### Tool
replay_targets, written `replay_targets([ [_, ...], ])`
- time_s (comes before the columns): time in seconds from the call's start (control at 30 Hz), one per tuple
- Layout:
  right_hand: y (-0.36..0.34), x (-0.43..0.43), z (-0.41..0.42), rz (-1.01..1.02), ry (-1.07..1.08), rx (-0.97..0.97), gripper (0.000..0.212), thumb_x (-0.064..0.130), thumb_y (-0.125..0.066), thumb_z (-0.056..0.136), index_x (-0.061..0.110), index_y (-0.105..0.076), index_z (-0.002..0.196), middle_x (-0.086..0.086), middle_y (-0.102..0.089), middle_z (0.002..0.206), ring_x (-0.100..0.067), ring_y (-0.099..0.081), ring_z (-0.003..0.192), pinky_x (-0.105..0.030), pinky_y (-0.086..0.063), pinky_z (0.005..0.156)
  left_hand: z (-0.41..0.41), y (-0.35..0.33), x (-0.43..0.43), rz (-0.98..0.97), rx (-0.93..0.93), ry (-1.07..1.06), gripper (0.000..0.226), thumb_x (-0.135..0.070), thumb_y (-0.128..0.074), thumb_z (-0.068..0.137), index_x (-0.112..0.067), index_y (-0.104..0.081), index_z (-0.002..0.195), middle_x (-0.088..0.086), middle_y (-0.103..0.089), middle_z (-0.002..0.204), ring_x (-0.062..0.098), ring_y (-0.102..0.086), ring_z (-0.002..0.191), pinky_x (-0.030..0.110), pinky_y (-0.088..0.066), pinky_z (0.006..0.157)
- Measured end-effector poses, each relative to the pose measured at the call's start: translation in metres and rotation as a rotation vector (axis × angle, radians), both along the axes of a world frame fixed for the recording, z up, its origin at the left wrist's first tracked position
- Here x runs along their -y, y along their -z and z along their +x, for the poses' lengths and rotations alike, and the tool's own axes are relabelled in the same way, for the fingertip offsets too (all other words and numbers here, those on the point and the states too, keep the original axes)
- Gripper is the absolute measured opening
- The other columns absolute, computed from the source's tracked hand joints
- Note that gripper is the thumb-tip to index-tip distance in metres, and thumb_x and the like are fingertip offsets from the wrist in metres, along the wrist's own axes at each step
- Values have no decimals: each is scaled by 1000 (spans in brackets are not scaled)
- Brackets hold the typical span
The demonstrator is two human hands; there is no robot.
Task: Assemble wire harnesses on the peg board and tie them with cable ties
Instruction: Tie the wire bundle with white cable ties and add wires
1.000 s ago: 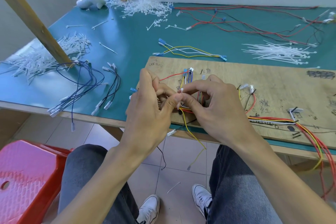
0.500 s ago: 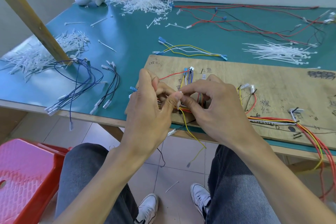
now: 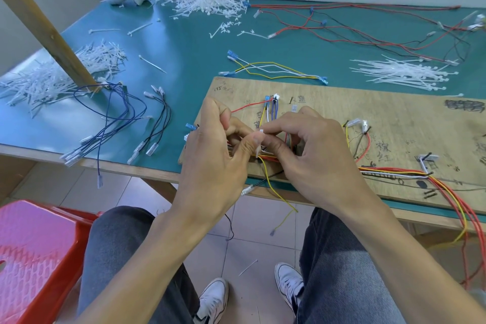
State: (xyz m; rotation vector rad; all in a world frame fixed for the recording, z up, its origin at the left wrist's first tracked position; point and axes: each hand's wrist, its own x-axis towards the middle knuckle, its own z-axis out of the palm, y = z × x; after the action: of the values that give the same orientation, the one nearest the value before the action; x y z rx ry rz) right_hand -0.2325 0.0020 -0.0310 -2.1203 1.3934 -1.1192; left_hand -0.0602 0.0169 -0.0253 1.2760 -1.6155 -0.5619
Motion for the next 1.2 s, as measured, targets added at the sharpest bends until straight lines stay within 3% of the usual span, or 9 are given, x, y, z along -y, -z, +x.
replay_targets([
  [0.1, 0, 0, 0, -14, -2, -19, 6, 27, -75, 99, 26, -82, 99, 31, -59, 76, -17, -46, 76, -31, -36, 69, 1, 1, -1, 7, -8, -11, 51, -25, -73, 98, -36, -25, 89, -11, -73, 80, 15, -68, 78, 16, -47, 70],
  [0.23, -2, -1, 1, -58, -7, -69, 10, 28, -72, 101, 28, -82, 99, 13, -70, 83, -23, -47, 78, -40, -43, 70, -1, -1, -1, 2, -7, -27, 51, -23, -73, 98, -34, -24, 89, -11, -71, 77, 12, -66, 77, 8, -43, 70],
  [0.4, -3, -7, 1, -65, -46, -75, 11, 31, -69, 96, 28, -80, 98, 12, -68, 82, -23, -50, 81, -41, -46, 73, 1, -3, -3, 45, -8, -52, 47, -24, -74, 98, -31, -28, 89, -15, -74, 80, 10, -69, 79, 13, -46, 67],
  [0.53, -3, -8, 1, -66, -43, -92, 17, 41, -75, 92, 27, -81, 99, 13, -68, 85, -23, -53, 84, -40, -46, 74, 3, -11, 1, 128, -6, -35, 32, -22, -77, 95, -29, -46, 92, -15, -76, 77, 4, -70, 73, 9, -46, 63],
  [0.67, -1, -6, 1, -95, -41, -71, 11, 34, -79, 93, 25, -83, 96, 11, -71, 83, -26, -55, 81, -35, -45, 76, 10, -23, 8, 200, 135, 45, 8, -26, -78, 94, -29, -70, 93, -23, -74, 71, -4, -68, 76, 7, -43, 67],
  [0.83, 2, -5, 1, -118, -46, -59, 13, 34, -74, 98, 25, -83, 92, 13, -71, 81, -28, -55, 77, -43, -48, 70, 17, -37, 20, 221, 270, 143, 14, -21, -76, 94, -28, -77, 83, -19, -74, 69, -5, -67, 68, 4, -42, 63],
  [1.07, -2, -5, 2, -96, -54, -45, 18, 36, -70, 101, 29, -84, 91, 14, -74, 85, -27, -58, 80, -45, -49, 72, 24, -50, 39, 229, 404, 301, 14, -22, -75, 93, -29, -72, 81, -16, -68, 73, 7, -58, 64, 10, -37, 58],
  [1.13, -3, -4, 3, -65, -60, -44, 21, 36, -69, 102, 29, -84, 89, 15, -74, 85, -26, -56, 80, -45, -48, 72, 29, -50, 42, 258, 364, 378, 15, -17, -74, 95, -27, -73, 83, -14, -69, 74, 6, -60, 64, 14, -43, 61],
  [1.2, -4, -3, 2, -29, -63, -33, 22, 35, -70, 102, 29, -84, 86, 15, -74, 84, -25, -55, 81, -44, -47, 73, 31, -49, 45, 284, 322, 443, 15, -14, -72, 97, -24, -73, 86, -8, -72, 78, 14, -67, 73, 28, -54, 69],
])
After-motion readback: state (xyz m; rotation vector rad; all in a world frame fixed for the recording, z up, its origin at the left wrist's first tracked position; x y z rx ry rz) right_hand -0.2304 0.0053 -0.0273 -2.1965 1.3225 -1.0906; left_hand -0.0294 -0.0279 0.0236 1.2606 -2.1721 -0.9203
